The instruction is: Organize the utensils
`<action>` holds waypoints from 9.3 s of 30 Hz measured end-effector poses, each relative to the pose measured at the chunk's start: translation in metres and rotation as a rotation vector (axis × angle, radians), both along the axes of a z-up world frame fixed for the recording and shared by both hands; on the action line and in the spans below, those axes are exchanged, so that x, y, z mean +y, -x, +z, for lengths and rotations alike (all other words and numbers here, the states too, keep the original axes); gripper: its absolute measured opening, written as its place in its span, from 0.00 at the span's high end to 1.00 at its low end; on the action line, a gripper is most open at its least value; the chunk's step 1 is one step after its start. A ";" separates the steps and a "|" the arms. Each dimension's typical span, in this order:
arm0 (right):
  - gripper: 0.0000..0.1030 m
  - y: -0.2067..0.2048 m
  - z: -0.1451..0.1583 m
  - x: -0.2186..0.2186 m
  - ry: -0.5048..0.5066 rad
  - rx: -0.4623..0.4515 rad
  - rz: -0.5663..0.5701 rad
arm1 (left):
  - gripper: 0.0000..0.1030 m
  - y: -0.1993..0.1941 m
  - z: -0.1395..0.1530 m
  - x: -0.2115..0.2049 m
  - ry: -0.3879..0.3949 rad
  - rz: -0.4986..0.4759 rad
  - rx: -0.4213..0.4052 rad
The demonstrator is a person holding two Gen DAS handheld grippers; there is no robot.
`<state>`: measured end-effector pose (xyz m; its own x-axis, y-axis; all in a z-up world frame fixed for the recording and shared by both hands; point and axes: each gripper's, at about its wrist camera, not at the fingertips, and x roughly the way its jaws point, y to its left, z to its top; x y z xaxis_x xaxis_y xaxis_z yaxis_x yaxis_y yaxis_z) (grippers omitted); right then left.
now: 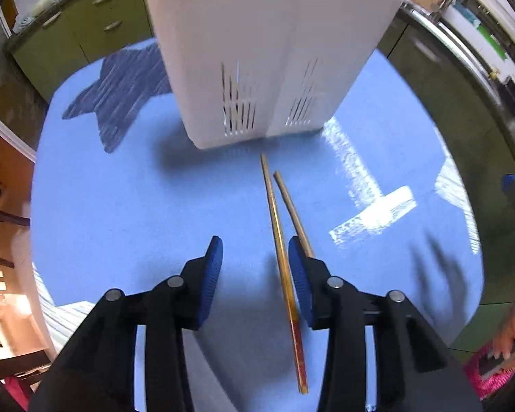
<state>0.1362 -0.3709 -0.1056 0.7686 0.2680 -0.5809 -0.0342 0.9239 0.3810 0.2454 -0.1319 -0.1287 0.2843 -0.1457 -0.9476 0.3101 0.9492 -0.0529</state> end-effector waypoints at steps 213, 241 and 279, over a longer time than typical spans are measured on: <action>0.95 -0.056 0.252 0.079 0.169 -0.359 0.066 | 0.29 0.025 0.214 0.034 0.123 -0.054 -0.702; 0.70 -0.171 0.107 0.121 0.265 -0.109 0.090 | 0.06 0.113 0.136 0.084 0.185 0.142 -0.677; 0.04 0.141 0.079 0.105 0.363 -0.243 -0.029 | 0.06 0.226 0.119 0.099 0.123 0.209 -0.696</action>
<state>-0.0052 -0.2658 -0.0270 0.8987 0.0559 -0.4350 -0.0548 0.9984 0.0150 0.0198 -0.0334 -0.0102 0.8475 -0.1159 -0.5180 0.1237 0.9921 -0.0197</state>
